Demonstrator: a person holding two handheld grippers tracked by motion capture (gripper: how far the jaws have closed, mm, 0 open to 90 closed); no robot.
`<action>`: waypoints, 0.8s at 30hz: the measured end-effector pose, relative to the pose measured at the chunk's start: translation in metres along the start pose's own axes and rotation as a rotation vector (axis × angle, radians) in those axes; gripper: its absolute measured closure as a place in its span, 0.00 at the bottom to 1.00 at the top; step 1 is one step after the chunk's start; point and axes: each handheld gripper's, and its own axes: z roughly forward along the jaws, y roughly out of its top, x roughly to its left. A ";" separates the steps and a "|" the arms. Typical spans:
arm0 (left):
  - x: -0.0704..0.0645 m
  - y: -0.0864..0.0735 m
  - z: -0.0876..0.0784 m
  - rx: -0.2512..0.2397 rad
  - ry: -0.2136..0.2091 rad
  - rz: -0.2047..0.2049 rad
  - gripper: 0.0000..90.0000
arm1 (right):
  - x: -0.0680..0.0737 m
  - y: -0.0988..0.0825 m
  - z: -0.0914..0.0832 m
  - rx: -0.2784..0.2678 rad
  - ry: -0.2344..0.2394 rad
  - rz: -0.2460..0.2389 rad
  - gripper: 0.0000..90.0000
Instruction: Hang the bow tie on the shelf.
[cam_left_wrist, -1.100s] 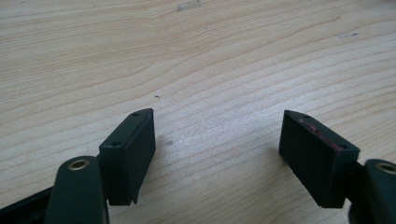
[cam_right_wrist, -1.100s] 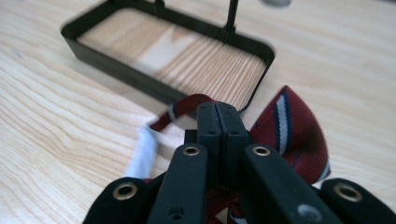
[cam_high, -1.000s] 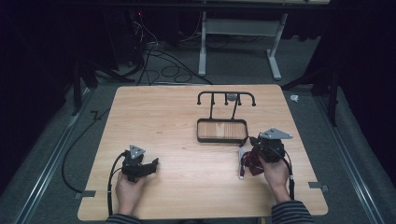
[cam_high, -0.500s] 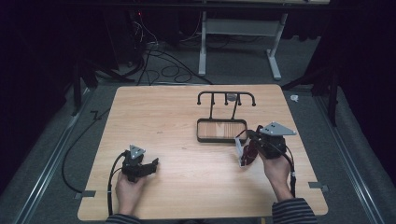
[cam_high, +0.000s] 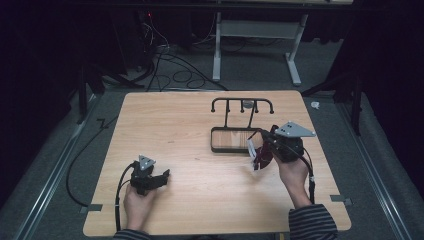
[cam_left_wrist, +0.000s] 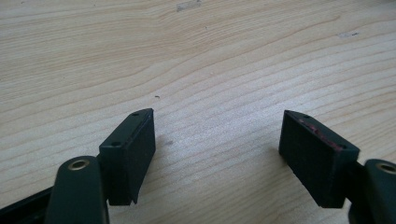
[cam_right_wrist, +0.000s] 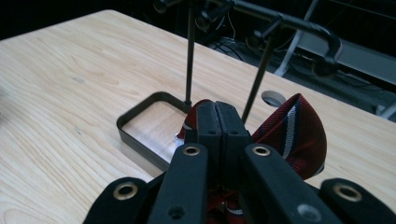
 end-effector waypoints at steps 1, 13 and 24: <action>0.000 0.000 0.000 0.000 0.000 0.000 0.31 | 0.000 0.002 0.001 -0.004 0.005 0.001 1.00; 0.000 0.000 0.000 0.000 0.001 0.002 0.31 | 0.003 0.020 0.015 -0.018 0.040 -0.001 1.00; 0.000 0.000 0.000 0.000 -0.001 0.000 0.31 | 0.007 0.037 0.022 -0.022 0.062 -0.005 1.00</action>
